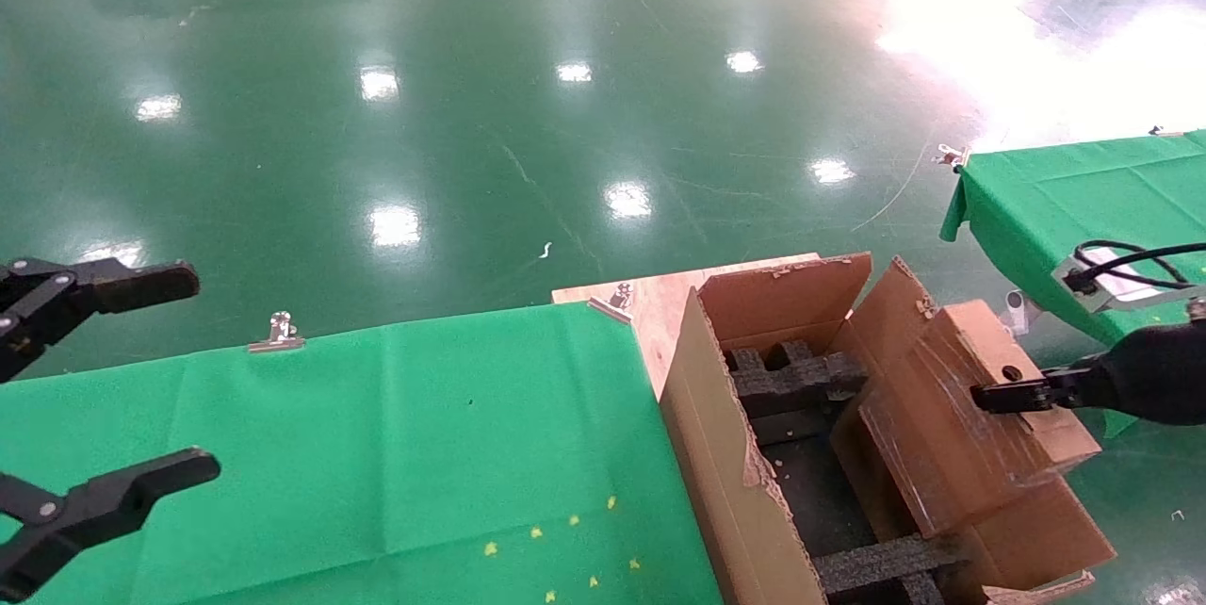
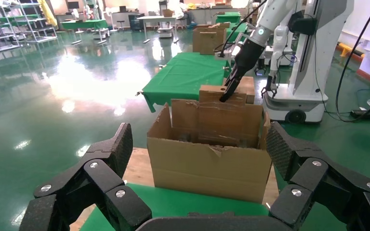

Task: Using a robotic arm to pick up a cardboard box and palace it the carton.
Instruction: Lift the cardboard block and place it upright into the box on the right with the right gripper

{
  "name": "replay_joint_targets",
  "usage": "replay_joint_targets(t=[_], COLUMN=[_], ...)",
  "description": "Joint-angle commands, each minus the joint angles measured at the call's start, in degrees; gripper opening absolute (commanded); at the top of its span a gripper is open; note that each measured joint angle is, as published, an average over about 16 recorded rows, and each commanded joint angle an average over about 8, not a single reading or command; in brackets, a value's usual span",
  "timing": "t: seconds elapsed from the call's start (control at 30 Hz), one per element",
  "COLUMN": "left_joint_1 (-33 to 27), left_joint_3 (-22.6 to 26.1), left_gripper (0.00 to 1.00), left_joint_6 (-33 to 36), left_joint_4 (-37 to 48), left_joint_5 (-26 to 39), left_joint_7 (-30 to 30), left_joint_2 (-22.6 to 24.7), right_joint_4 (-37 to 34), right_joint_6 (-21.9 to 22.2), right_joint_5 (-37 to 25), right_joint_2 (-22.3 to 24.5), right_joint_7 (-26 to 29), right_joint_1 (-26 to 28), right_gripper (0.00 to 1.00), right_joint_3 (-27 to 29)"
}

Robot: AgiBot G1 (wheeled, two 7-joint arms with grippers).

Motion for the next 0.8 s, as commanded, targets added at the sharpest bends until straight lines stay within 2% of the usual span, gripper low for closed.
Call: replay_joint_targets(t=[0.03, 0.43, 0.8], left_joint_1=[0.0, 0.0, 0.0], left_joint_3=[0.0, 0.0, 0.0], left_gripper=[1.0, 1.0, 1.0], left_joint_6=[0.0, 0.0, 0.0], left_joint_4=[0.0, 0.0, 0.0], left_joint_5=[0.0, 0.0, 0.0], left_joint_7=[0.0, 0.0, 0.0], left_joint_2=[0.0, 0.0, 0.0], right_joint_4=[-0.1, -3.8, -9.1], right_joint_6=[0.8, 6.7, 10.2], right_joint_5=[0.4, 2.3, 2.5], right_joint_2=[-0.2, -4.3, -9.7], right_joint_7=[0.5, -0.6, -3.2], right_joint_1=[-0.8, -5.8, -9.0], right_gripper=[0.0, 0.0, 0.0], right_joint_3=[-0.2, -1.1, -1.7])
